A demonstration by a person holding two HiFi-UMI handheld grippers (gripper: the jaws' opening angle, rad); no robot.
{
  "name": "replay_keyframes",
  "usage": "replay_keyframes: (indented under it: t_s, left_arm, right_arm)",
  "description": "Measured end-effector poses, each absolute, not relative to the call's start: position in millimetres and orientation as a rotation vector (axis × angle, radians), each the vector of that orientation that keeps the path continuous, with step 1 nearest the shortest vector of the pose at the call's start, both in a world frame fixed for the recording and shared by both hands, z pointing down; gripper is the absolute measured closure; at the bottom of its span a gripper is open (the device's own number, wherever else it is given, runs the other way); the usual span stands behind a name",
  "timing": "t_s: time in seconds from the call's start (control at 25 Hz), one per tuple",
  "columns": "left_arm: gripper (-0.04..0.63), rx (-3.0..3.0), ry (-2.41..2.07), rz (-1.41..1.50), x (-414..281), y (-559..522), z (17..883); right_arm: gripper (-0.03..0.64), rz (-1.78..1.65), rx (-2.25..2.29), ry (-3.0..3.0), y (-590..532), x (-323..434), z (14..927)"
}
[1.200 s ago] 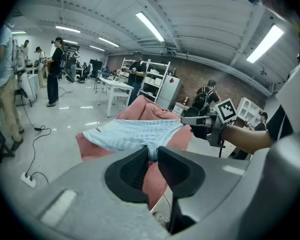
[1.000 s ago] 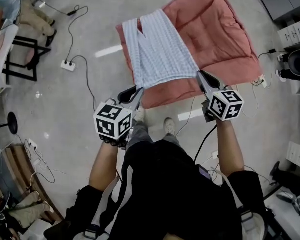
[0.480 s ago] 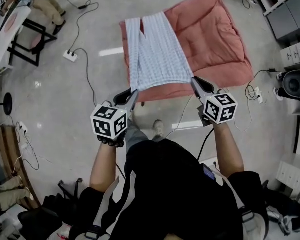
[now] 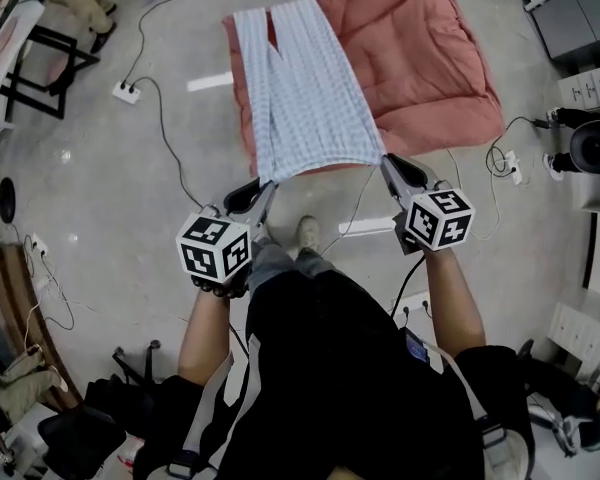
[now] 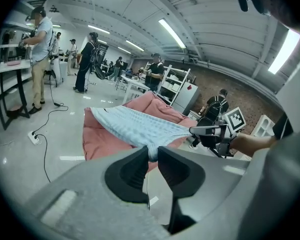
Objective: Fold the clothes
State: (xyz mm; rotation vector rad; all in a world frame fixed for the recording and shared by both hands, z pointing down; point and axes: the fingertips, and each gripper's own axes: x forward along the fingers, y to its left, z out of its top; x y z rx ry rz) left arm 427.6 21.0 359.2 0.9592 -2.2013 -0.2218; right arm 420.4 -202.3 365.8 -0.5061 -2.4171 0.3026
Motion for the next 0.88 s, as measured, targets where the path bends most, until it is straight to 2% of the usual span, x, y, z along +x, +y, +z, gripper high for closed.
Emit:
replay_keyframes:
  t_s: [0.88]
  left_arm:
    - [0.526, 0.812, -1.993, -0.319, 498.0, 37.1, 482.3]
  right_arm:
    - [0.581, 0.299, -0.459, -2.196, -192.1, 492.4, 480.4]
